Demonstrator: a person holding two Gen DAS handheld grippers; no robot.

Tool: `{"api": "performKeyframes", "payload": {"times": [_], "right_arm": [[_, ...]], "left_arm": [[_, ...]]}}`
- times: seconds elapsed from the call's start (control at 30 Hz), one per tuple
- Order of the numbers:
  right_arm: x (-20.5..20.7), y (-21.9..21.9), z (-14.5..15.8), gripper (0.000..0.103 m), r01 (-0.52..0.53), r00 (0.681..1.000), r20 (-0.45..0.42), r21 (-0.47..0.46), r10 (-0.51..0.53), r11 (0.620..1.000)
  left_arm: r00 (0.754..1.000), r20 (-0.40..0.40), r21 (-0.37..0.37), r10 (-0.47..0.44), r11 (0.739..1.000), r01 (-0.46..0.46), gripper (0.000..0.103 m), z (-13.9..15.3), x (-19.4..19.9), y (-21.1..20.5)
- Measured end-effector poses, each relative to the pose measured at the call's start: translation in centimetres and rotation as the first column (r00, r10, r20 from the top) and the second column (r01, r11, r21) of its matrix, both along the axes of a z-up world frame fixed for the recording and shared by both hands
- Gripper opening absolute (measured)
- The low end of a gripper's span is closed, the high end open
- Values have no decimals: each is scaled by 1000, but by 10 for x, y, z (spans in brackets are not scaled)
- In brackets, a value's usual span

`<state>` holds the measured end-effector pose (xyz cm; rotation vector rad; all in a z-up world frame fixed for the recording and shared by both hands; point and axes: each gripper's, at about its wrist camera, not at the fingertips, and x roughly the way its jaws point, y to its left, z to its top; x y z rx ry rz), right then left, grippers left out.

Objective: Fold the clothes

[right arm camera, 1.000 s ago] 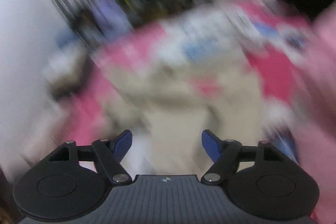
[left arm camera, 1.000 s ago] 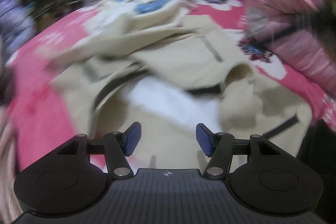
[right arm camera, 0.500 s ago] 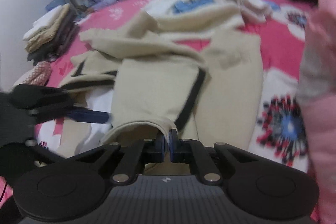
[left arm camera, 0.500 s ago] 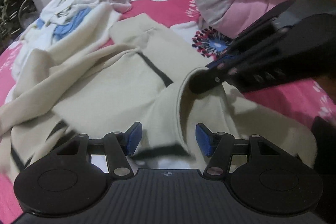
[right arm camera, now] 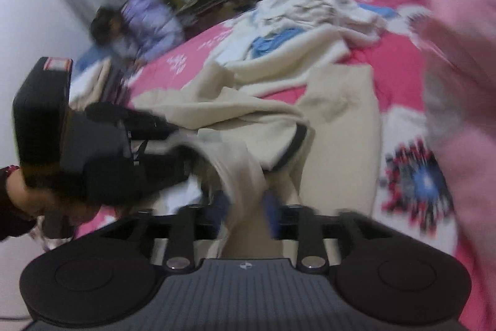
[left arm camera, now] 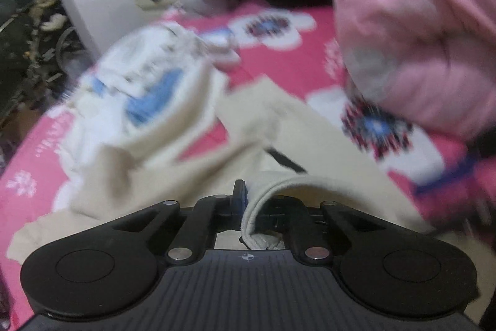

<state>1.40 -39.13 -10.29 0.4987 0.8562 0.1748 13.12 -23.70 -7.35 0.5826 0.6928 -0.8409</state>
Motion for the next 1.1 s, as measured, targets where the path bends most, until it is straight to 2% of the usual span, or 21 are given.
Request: {"api": "performKeyframes", "payload": {"times": [0.03, 0.1, 0.2, 0.27, 0.37, 0.47, 0.53, 0.63, 0.7, 0.8, 0.9, 1.0, 1.1], "right_arm": [[-9, 3, 1, 57, 6, 1000, 1, 26, -6, 1000], [-21, 17, 0, 64, -8, 1000, -6, 58, 8, 998], [-21, 49, -7, 64, -77, 996, -37, 56, 79, 995], [-14, 70, -10, 64, -98, 994, -53, 18, 99, 995], [-4, 98, -17, 60, -114, 991, -77, -44, 111, 992], [0, 112, -18, 46, -76, 996, -54, -147, 68, 986], [0, 113, -18, 38, -41, 997, -68, -174, 30, 984], [-7, 114, -7, 35, -19, 998, -55, -270, 5, 963], [-18, 115, 3, 34, -15, 1000, -27, -350, 6, 937], [-33, 122, 26, 32, 14, 998, 65, -516, 23, 856], [-41, 120, 56, 15, 82, 985, 170, -626, 33, 775], [-40, 110, 111, 12, 192, 946, 319, -679, 49, 709], [-40, 99, 177, 12, 315, 873, 480, -688, 84, 653]], "left_arm": [[1000, 18, -16, 14, 1000, -14, 5, 10, 2, 2], [997, 53, -45, 49, 998, -47, 5, 28, 5, 4], [988, 84, -103, 127, 988, -119, 4, 57, 10, 14], [978, 99, -150, 184, 974, -168, 4, 78, 11, 24], [962, 119, -208, 245, 954, -217, 4, 107, 7, 42], [944, 146, -244, 295, 936, -255, 4, 130, 2, 61], [931, 139, -266, 337, 919, -293, 4, 141, -1, 75], [910, 112, -301, 399, 887, -351, 4, 156, -7, 96], [896, 112, -319, 429, 870, -376, 4, 166, -14, 111], [872, 141, -352, 468, 847, -398, 4, 183, -28, 130], [840, 171, -407, 515, 814, -415, 4, 210, -42, 152], [798, 192, -484, 571, 763, -429, 4, 247, -57, 178], [754, 251, -544, 607, 733, -409, 5, 286, -77, 197]]}}
